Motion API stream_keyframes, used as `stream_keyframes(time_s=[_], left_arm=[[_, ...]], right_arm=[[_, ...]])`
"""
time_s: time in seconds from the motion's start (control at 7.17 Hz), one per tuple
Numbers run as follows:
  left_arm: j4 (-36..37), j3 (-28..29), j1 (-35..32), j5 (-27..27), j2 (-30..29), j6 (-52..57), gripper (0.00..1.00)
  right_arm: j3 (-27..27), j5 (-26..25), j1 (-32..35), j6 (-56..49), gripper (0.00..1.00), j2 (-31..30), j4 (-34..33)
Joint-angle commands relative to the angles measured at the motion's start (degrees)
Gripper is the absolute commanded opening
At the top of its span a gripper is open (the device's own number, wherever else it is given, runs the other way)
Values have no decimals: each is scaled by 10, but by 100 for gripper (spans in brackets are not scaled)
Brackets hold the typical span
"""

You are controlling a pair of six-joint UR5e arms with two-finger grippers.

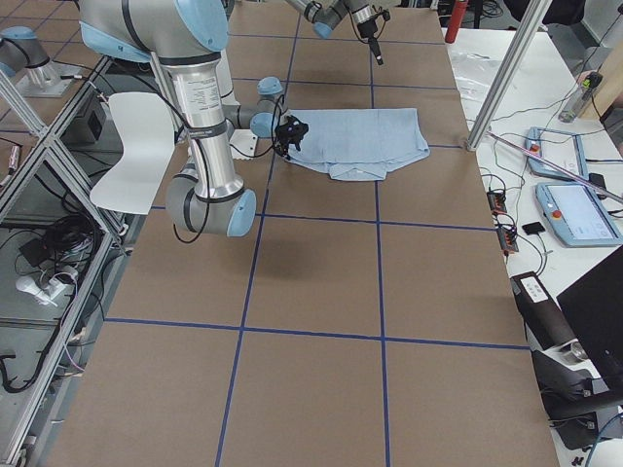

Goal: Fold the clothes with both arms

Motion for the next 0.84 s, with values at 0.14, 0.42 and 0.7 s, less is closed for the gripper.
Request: stream_keyframes(time_s=[0.14,0.42,0.7], left_arm=[[0,-4,-1,0,0,0,64],[12,-9,0,0,-1,0,64],[60,-44,1,-1,-1,-10,65]], right_arm=[[1,3,0,0,0,1,-2],[5,3,0,-1,0,2,-7],[17,4,0,0,0,2,-16]])
